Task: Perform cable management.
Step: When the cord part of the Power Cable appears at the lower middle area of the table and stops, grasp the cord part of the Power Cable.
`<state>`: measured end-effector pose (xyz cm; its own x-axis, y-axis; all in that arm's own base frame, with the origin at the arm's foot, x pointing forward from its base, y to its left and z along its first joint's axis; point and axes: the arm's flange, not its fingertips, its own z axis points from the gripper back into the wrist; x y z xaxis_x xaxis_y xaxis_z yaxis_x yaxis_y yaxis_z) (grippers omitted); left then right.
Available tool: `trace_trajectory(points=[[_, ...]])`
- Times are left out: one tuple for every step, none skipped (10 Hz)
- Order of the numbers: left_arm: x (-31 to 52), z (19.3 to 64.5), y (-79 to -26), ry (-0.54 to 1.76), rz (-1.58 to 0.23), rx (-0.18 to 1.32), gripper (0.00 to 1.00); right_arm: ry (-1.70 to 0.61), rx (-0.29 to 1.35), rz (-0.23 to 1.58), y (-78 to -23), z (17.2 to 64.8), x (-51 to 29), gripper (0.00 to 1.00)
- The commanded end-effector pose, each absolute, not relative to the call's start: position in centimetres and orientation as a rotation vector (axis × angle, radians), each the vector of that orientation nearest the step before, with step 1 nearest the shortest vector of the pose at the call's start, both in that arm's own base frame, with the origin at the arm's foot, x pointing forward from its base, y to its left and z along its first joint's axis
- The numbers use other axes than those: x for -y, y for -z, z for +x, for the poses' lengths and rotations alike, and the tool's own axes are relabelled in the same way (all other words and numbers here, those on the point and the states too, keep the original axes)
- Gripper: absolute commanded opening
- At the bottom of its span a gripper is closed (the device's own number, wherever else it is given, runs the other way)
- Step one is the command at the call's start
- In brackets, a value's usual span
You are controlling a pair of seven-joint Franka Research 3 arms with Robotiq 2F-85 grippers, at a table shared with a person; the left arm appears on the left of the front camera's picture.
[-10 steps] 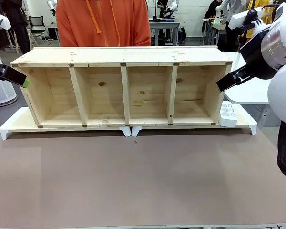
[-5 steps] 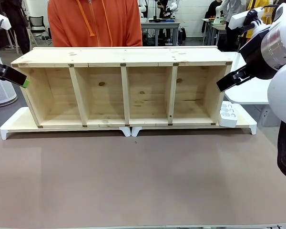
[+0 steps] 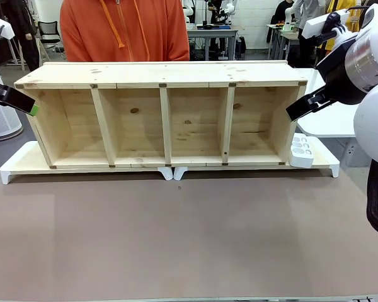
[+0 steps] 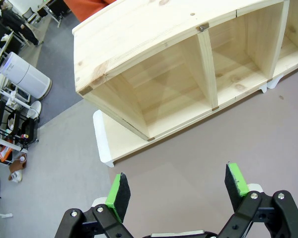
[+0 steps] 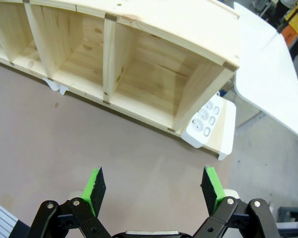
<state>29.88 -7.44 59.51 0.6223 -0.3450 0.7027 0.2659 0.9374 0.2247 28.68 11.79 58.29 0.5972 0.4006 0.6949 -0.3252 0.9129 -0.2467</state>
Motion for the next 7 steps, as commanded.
trace_trajectory(points=[[7.41,29.95,-59.62,0.363,0.113,0.838,1.0,-0.432,0.838,-0.097,-58.4,28.78,-11.66,1.0],[7.41,29.95,-59.62,0.363,0.113,0.838,1.0,-0.432,0.838,-0.097,-58.4,28.78,-11.66,1.0],[7.41,29.95,-59.62,0.363,0.113,0.838,1.0,-0.432,0.838,-0.097,-58.4,28.78,-11.66,1.0],[7.41,29.95,-59.62,0.363,0.113,0.838,1.0,-0.432,0.838,-0.097,-58.4,28.78,-11.66,1.0],[7.41,29.95,-59.62,0.363,0.113,0.838,1.0,-0.432,0.838,-0.097,-58.4,28.78,-11.66,1.0],[7.41,29.95,-59.62,0.363,0.113,0.838,1.0,-0.432,0.838,-0.097,-58.4,28.78,-11.66,1.0],[7.41,29.95,-59.62,0.363,0.113,0.838,1.0,-0.432,0.838,-0.097,-58.4,28.78,-11.66,1.0]])
